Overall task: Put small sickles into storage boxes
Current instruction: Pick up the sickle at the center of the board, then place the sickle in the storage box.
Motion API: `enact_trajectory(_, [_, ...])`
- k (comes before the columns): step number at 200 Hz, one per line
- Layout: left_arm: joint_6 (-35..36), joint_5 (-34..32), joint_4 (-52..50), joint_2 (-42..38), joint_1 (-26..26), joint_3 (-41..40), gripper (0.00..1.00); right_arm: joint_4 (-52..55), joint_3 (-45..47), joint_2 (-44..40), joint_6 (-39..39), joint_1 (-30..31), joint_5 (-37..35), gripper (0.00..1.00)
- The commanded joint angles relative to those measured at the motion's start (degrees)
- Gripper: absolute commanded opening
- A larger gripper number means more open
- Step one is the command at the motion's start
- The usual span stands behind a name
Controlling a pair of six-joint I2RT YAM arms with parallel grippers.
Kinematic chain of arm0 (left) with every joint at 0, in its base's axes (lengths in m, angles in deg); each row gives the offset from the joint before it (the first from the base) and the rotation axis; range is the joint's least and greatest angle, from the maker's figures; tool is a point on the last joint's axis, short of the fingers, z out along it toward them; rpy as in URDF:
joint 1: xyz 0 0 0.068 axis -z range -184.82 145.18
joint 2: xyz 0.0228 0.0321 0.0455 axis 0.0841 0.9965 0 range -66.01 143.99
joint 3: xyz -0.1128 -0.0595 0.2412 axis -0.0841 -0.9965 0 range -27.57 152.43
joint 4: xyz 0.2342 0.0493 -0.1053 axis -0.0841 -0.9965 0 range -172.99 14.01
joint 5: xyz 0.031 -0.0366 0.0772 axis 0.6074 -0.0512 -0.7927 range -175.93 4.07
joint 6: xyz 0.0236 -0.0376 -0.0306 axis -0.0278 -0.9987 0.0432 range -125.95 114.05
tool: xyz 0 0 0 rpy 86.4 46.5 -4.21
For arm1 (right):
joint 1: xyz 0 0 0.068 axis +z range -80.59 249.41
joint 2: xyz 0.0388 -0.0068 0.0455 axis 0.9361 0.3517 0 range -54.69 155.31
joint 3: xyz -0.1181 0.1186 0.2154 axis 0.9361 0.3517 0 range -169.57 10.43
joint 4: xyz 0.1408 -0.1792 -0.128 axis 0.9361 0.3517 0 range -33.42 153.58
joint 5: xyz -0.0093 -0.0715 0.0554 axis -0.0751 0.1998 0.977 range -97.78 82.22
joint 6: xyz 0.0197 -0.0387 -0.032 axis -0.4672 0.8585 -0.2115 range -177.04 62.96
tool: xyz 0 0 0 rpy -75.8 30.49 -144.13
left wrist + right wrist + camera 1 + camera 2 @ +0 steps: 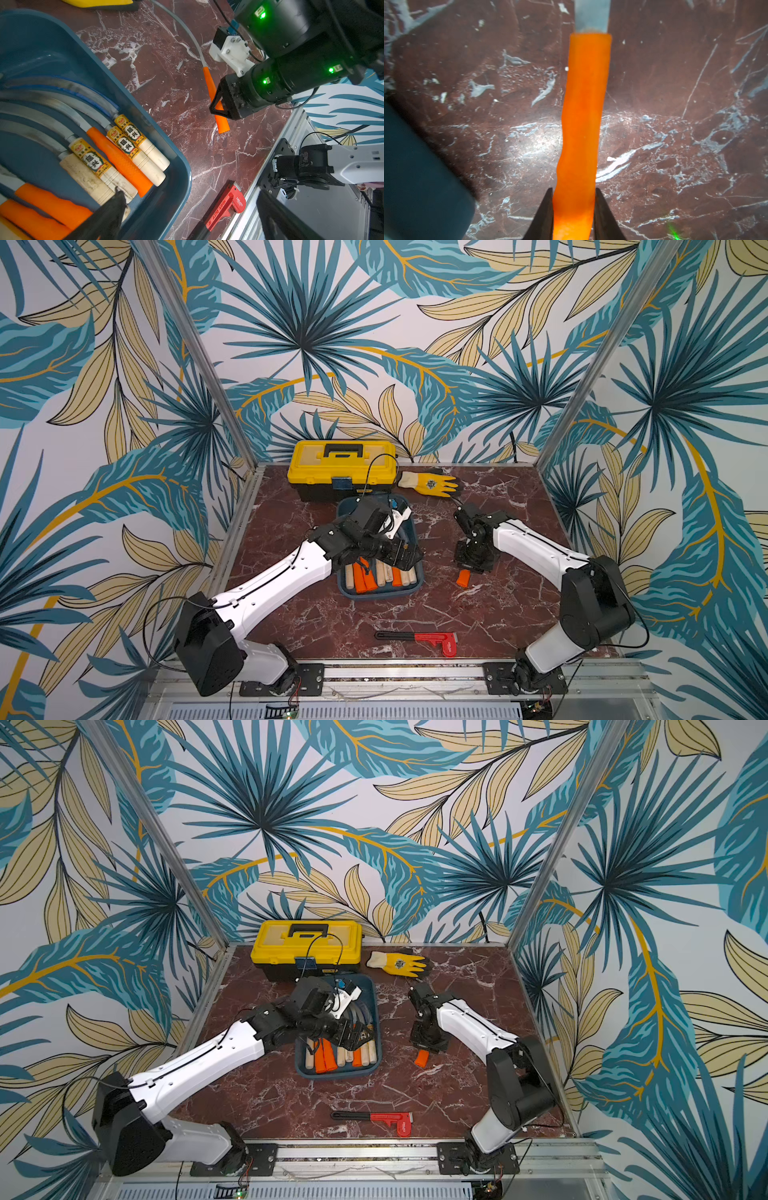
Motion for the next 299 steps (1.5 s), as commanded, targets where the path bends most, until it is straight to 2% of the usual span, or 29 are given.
enact_trajectory(1, [0.08, -2.2, -0.44, -2.73, -0.29, -1.38, 0.99, 2.9, -2.64, -0.83, 1.49, 0.87, -0.57, 0.0])
enact_trajectory(79, [0.28, -6.6, -5.09, -10.12, -0.91, -2.0, 0.99, 8.21, -18.23, 4.1, 2.14, 7.77, -0.13, 0.0])
enact_trajectory(214, [-5.75, -12.62, -13.69, -27.36, -3.06, -9.39, 0.99, 8.2, -39.81, 24.27, 0.45, 23.09, 5.04, 0.0])
enact_trajectory(250, [-7.18, -13.98, -16.73, -31.29, -3.11, -10.5, 1.0, 7.22, -43.22, 29.65, 0.3, 26.13, 6.65, 0.0])
enact_trajectory(299, [-8.44, -14.64, -19.44, -34.94, -3.08, -11.85, 1.0, 3.73, -43.56, 34.47, -0.46, 26.87, 9.22, 0.0])
